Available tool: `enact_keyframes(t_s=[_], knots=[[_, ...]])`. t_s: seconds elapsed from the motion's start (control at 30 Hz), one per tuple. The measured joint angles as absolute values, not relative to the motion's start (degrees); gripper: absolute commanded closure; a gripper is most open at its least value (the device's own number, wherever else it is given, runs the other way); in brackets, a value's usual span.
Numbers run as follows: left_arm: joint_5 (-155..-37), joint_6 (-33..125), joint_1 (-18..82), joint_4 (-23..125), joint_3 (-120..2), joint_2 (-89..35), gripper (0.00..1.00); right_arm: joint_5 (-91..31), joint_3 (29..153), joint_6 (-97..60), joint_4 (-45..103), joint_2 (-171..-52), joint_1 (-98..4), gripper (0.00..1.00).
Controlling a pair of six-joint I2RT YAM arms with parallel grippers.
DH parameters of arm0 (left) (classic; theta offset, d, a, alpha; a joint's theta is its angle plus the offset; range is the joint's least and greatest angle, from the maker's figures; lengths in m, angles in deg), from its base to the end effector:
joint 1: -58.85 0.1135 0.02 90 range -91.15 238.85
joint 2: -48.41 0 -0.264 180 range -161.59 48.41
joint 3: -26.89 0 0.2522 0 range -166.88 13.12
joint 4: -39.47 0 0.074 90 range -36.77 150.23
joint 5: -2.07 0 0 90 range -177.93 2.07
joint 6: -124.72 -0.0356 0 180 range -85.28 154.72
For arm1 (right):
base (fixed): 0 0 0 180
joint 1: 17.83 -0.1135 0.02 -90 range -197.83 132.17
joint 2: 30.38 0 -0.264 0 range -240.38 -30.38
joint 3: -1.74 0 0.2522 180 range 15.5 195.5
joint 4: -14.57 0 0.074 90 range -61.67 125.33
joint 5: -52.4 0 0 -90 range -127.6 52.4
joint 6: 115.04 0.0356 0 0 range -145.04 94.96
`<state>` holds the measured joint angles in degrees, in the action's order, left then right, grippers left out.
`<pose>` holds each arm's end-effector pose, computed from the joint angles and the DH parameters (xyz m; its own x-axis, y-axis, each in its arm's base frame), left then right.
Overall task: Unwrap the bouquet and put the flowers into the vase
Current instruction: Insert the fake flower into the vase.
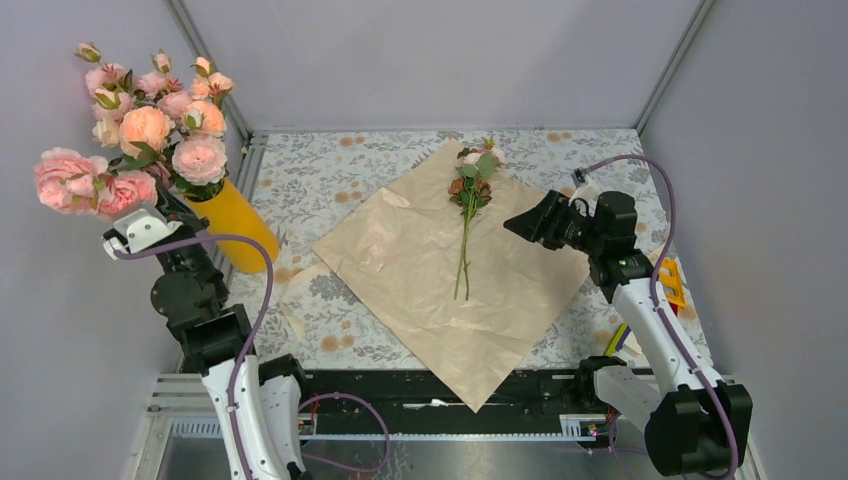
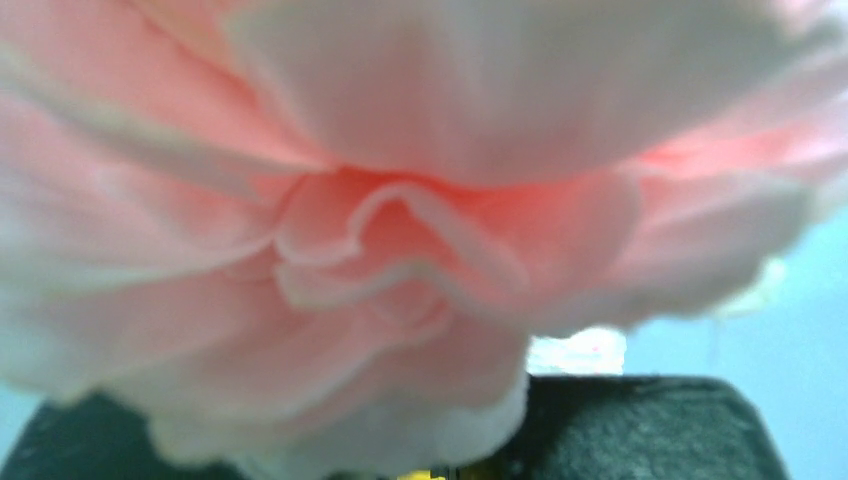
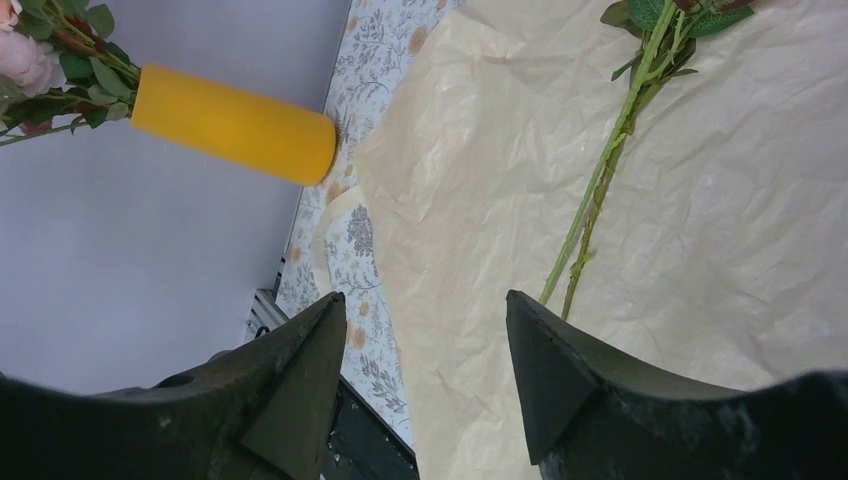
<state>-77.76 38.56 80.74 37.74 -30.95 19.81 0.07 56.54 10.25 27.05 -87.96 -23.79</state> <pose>0.0921 0.0438 0.4192 0.5104 0.1340 -0.8494 -0.4743 0.8678 -0.1481 0.2254 0.0454 0.2972 -0.5999 0.3971 -0.6945 -0.3945 0.6084 0.6886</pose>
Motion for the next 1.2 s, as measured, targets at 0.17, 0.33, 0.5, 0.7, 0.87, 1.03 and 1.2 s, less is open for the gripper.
enact_keyframes(t_s=[0.17, 0.33, 0.5, 0.7, 0.87, 1.03, 1.2], knots=[[-77.76, 36.39, 80.74, 43.21, -37.18, 16.38, 1.0, 0.18, 56.54, 10.25, 27.12, -87.88, -23.77, 0.34], [-77.84, 34.34, 80.74, 48.98, -42.29, 14.72, 1.0, 0.92, 58.77, 10.09, 28.21, -88.79, -23.77, 0.34], [-78.81, 32.76, 80.74, 51.49, -43.82, 14.22, 1.0, 1.1, 63.95, 9.31, 31.12, -90.48, -23.77, 0.34], [-80.49, 30.56, 80.72, 53.13, -44.72, 12.4, 1.0, 0.99, 70.94, 7.47, 36.89, -91.2, -23.77, 0.34], [-81.67, 30.21, 80.69, 53.24, -45.31, 11.55, 1.0, 0.84, 74.94, 5.87, 39.9, -90.48, -23.77, 0.34], [-85.14, 30.21, 80.17, 52.32, -45.35, 11.42, 1.0, 0.55, 75.14, 5.11, 41.54, -88.31, -23.77, 0.34], [-88.01, 29.03, 79.82, 51.07, -44.24, 11.18, 1.0, 0.4, 75.14, 4.39, 43.27, -87.59, -23.77, 0.34]])
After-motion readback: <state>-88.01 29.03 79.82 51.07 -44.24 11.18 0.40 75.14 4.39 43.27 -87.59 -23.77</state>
